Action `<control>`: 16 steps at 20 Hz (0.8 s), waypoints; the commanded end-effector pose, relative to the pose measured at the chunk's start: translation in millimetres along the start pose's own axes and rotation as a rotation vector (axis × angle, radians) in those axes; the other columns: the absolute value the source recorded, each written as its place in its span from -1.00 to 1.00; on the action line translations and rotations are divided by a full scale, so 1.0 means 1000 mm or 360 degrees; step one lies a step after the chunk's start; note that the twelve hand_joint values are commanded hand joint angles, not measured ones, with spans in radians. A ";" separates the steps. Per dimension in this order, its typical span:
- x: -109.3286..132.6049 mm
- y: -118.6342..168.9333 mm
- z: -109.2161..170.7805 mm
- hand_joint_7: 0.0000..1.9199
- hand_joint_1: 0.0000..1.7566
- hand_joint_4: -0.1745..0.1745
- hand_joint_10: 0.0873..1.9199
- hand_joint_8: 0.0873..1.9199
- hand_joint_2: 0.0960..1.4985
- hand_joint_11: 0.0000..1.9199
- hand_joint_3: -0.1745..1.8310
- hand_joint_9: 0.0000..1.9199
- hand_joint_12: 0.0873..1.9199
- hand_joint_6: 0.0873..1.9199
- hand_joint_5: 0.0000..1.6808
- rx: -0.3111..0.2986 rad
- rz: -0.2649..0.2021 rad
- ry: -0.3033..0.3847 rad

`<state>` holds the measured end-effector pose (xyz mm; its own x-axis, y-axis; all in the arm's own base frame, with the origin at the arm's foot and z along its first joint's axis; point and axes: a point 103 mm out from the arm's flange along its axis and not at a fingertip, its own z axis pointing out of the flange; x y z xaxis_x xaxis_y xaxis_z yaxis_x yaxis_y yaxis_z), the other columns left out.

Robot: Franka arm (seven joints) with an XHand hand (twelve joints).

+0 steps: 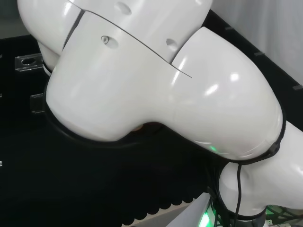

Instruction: Pour all the NaCl from the weighing funnel into the round-bottom flask.

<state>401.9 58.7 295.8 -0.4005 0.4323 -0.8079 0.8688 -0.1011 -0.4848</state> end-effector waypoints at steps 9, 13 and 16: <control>0.005 0.002 -0.009 -0.41 0.26 1.00 -0.71 -0.40 -0.18 -0.26 -0.14 -0.04 0.12 -0.21 0.43 0.0008 -0.0021 -0.0059; 0.005 0.003 -0.011 -0.41 0.26 1.00 -0.71 -0.40 -0.18 -0.23 -0.14 -0.04 0.10 -0.22 0.44 0.0021 -0.0021 -0.0072; 0.006 0.003 -0.012 -0.41 0.26 1.00 -0.71 -0.40 -0.18 -0.15 -0.15 -0.02 0.04 -0.23 0.44 0.0029 -0.0016 -0.0093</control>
<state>405.6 70.6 294.3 -0.4234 0.3902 -0.8176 0.8614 -0.1062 -0.4967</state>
